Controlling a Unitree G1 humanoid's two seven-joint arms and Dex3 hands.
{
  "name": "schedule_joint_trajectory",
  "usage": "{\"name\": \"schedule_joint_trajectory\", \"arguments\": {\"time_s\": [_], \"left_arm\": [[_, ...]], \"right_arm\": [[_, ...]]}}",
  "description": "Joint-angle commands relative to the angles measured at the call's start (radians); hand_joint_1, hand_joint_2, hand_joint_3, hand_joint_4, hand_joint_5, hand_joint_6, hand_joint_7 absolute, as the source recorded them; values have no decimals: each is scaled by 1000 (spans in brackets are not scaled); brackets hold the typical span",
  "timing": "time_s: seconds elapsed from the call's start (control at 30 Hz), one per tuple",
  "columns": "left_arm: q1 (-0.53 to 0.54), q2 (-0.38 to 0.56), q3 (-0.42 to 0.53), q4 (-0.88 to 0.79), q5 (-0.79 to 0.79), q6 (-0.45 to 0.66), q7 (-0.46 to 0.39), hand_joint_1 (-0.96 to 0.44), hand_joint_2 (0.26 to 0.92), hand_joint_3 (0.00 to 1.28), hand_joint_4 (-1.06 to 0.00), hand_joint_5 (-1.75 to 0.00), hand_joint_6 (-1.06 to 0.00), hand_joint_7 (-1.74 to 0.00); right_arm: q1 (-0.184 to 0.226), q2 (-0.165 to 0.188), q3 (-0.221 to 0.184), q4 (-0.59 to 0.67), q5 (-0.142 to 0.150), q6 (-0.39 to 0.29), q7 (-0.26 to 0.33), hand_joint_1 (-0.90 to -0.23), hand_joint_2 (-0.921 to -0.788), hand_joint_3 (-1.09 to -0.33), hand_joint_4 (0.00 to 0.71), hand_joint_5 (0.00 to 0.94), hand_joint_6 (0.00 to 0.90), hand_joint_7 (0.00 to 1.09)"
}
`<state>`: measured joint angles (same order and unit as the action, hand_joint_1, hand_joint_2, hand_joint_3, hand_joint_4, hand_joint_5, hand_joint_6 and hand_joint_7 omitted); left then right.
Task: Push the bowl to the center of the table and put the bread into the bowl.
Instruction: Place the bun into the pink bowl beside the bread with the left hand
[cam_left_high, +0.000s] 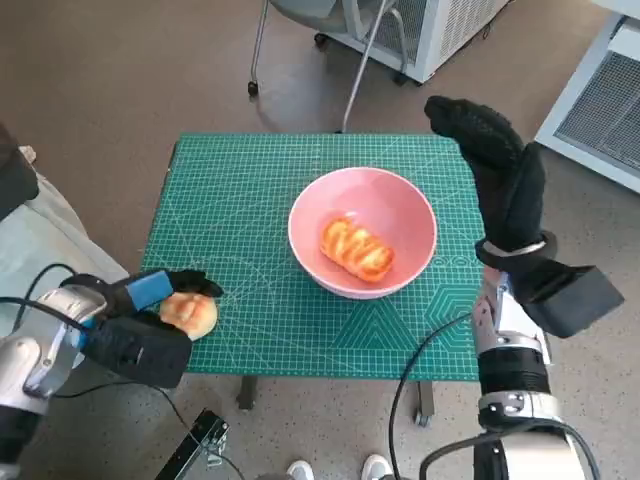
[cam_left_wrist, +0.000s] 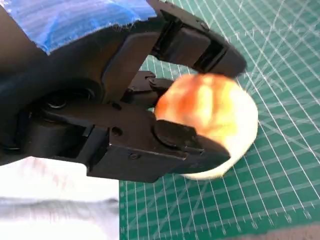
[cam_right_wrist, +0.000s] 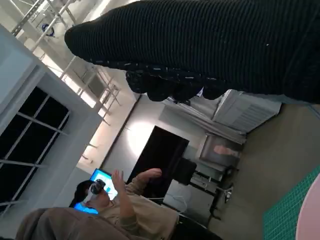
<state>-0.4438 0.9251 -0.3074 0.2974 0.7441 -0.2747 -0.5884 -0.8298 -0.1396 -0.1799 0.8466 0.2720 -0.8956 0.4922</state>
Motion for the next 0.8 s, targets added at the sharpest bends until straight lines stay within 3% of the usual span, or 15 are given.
{"name": "schedule_joint_trajectory", "arguments": {"time_s": [0.03, 0.13, 0.37, 0.8], "left_arm": [[-16, -5, 1, 34, -11, -9, 12, -11, 918, 192, -439, -1325, -598, -1251], [-31, -10, 9, 47, -18, 0, 18, -1, 911, 191, -457, -1414, -617, -1173], [-95, -4, 52, 39, -62, 6, 11, 2, 884, 207, -502, -1441, -657, -1079], [-329, -33, 134, -11, -144, 59, 9, 3, 914, 130, -538, -1327, -658, -1144]], "right_arm": [[23, 1, -3, 2, -8, 3, -9, -526, -921, -696, 433, 14, 40, 845], [24, 2, -2, 2, -12, 0, -13, -523, -921, -698, 433, 14, 39, 846], [21, 4, -2, 8, -10, -7, -12, -520, -921, -700, 432, 13, 38, 847], [12, -3, -3, 20, -10, -5, -11, -527, -921, -695, 433, 14, 38, 848]]}}
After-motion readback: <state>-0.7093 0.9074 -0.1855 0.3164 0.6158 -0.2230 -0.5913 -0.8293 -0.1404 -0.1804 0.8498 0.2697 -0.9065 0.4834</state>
